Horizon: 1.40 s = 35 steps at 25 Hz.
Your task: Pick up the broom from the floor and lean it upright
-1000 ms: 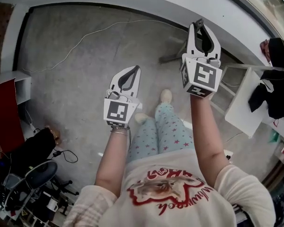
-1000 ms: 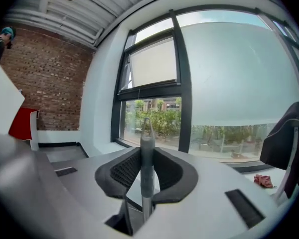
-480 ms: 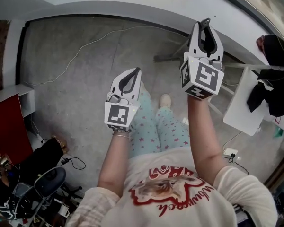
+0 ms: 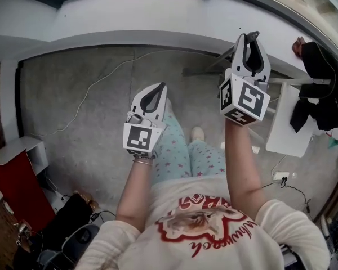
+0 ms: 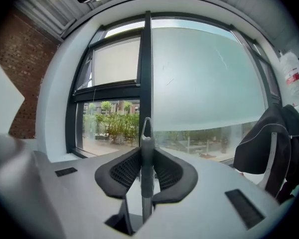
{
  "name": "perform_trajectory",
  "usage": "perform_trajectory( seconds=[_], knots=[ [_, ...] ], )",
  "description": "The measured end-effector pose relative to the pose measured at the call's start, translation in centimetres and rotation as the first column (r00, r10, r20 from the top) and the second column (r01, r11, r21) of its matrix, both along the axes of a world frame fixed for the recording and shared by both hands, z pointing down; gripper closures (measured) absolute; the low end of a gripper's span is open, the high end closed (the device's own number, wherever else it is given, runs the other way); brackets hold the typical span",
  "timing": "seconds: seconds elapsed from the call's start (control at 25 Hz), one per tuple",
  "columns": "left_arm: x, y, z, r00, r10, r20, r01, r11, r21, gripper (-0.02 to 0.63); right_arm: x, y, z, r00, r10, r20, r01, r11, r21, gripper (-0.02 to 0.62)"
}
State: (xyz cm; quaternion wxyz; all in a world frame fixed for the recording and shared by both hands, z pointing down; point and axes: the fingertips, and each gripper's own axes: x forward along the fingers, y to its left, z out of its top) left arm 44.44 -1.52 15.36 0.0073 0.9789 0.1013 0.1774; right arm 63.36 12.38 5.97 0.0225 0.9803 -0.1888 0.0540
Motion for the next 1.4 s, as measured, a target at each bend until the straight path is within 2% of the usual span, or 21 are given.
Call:
perform_trajectory(
  seconds=[0.12, 0.36, 0.52, 0.72, 0.92, 1.04, 1.24, 1.32, 1.4],
  knots=[
    [3.1, -1.6, -0.1, 0.996, 0.089, 0.007, -0.089, 0.996, 0.026, 0.589, 2.2, -1.6, 0.0, 0.999, 0.034, -0.017, -0.035, 0.999, -0.040, 0.500],
    [8.4, -5.6, -0.1, 0.982, 0.189, 0.012, -0.189, 0.982, 0.009, 0.589, 6.5, -3.9, 1.4, 0.993, 0.115, -0.036, -0.118, 0.989, -0.088, 0.500],
    [12.0, -8.2, 0.2, 0.974, 0.228, 0.009, -0.228, 0.974, 0.014, 0.589, 9.3, -5.8, 2.0, 0.987, 0.150, -0.047, -0.154, 0.984, -0.086, 0.500],
    [14.9, -8.7, 0.9, 0.974, 0.226, 0.017, -0.225, 0.974, -0.014, 0.589, 10.9, -8.2, 2.9, 0.993, 0.109, -0.048, -0.113, 0.990, -0.085, 0.500],
    [17.4, -7.7, 1.5, 0.978, 0.209, 0.022, -0.208, 0.976, -0.062, 0.589, 11.9, -10.4, 3.1, 0.998, 0.037, -0.057, -0.042, 0.994, -0.106, 0.500],
    [18.5, -7.4, 1.8, 0.980, 0.196, 0.032, -0.193, 0.978, -0.078, 0.590, 11.6, -12.6, 2.7, 0.995, -0.051, -0.081, 0.045, 0.996, -0.078, 0.499],
    [19.5, -7.8, 2.0, 0.984, 0.171, 0.040, -0.167, 0.982, -0.084, 0.589, 10.3, -15.7, 3.2, 0.980, -0.181, -0.080, 0.173, 0.980, -0.096, 0.497],
    [19.5, -8.5, 2.5, 0.986, 0.159, 0.053, -0.155, 0.985, -0.081, 0.589, 9.6, -16.9, 3.9, 0.968, -0.245, -0.055, 0.235, 0.961, -0.143, 0.495],
    [19.2, -9.4, 3.4, 0.987, 0.141, 0.082, -0.135, 0.988, -0.068, 0.589, 8.9, -17.9, 4.7, 0.950, -0.311, -0.022, 0.299, 0.929, -0.218, 0.487]
  ],
)
